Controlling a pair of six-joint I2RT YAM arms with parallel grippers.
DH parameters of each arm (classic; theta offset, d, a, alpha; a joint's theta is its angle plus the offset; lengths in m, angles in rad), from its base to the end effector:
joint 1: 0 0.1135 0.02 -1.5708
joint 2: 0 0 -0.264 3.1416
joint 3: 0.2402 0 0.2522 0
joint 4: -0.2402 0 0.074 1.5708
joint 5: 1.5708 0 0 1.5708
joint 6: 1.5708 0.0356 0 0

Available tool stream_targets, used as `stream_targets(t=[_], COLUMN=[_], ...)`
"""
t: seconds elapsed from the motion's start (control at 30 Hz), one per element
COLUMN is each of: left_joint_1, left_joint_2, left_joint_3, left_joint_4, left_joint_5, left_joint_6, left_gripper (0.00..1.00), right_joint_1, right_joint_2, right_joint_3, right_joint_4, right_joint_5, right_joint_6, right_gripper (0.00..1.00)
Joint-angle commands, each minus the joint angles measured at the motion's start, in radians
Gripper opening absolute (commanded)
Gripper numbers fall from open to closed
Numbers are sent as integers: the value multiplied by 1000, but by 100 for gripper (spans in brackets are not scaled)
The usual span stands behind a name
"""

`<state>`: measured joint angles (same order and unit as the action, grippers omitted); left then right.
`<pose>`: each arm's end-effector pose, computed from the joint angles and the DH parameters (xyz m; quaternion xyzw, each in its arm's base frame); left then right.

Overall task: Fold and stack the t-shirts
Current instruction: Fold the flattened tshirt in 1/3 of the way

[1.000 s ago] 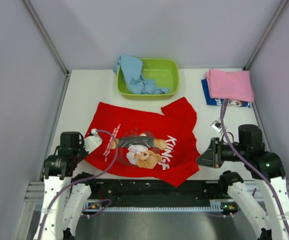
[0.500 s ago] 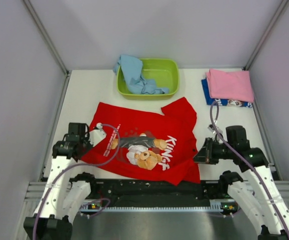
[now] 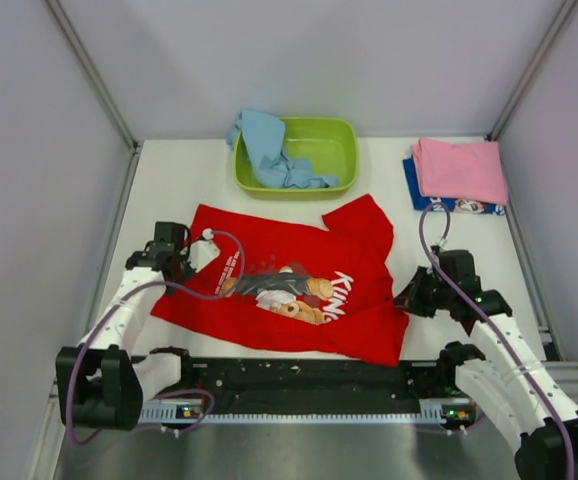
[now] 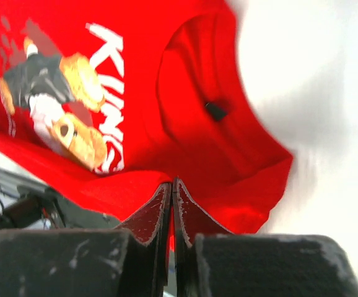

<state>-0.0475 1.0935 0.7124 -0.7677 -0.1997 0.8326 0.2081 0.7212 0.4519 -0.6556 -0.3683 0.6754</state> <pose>0.1931 -0.0021 0.2132 0.3956 0.8891 0.1698 0.1553 0.1327 0.0411 0.1949 0.1593 0.9204 0.2904 0.2078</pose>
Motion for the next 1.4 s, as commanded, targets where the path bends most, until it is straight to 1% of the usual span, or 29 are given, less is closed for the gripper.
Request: stream_targets(t=[0.0, 0.07, 0.2, 0.47, 0.5, 0.57, 0.6, 0.63, 0.67, 0.7, 0.73, 0.77, 0.83, 0.9, 0.97, 1.03, 1.13, 1.23, 1.37], left_joint_1=[5, 5, 5, 5, 5, 5, 6, 6, 8, 9, 14, 15, 21, 21, 26, 41, 87, 89, 89], left_joint_2=[37, 66, 117, 146, 149, 155, 161, 164, 169, 177, 184, 203, 248, 331, 443, 560, 722, 833, 946], left_joint_3=[-2, 7, 22, 7, 7, 24, 44, 82, 128, 172, 224, 287, 363, 432, 511, 611, 740, 827, 903], left_joint_4=[143, 162, 160, 180, 177, 159, 133, 86, 33, -3, -30, -35, -12, 19, 51, 48, 60, 62, 42], left_joint_5=[-37, -37, -14, -12, -14, -1, 29, 69, 118, 156, 192, 227, 259, 272, 264, 290, 304, 318, 327], left_joint_6=[3, -6, -21, -13, -15, -15, -18, -20, -23, -32, -42, -64, -113, -167, -251, -334, -435, -464, -490], left_gripper=[0, 0, 0, 0, 9, 36, 48, 57, 62, 66, 69, 70, 72, 72, 72, 72, 72, 73, 77], right_joint_1=[-52, -53, -53, -55, -53, -53, -53, -55, -55, -55, -55, -53, -55, -55, -58, -67, -79, -82, -81], right_joint_2=[-32, -19, 41, 43, 46, 55, 66, 81, 98, 116, 141, 153, 196, 272, 396, 527, 699, 854, 998], right_joint_3=[-15, -27, -35, -39, -39, -32, -25, -13, 4, 31, 59, 94, 158, 211, 263, 327, 410, 499, 557], right_joint_4=[102, 129, 160, 163, 165, 172, 177, 172, 166, 159, 148, 148, 172, 246, 318, 361, 445, 461, 499], right_joint_5=[150, 160, 128, 135, 138, 137, 134, 137, 137, 147, 172, 196, 241, 241, 243, 249, 223, 209, 151], right_joint_6=[52, 53, 29, 26, 24, 16, 7, 0, -10, -22, -31, -45, -75, -118, -157, -180, -180, -165, -135], right_gripper=[0, 0, 0, 0, 0, 0, 0, 10, 36, 54, 58, 61, 62, 63, 63, 61, 61, 61, 55])
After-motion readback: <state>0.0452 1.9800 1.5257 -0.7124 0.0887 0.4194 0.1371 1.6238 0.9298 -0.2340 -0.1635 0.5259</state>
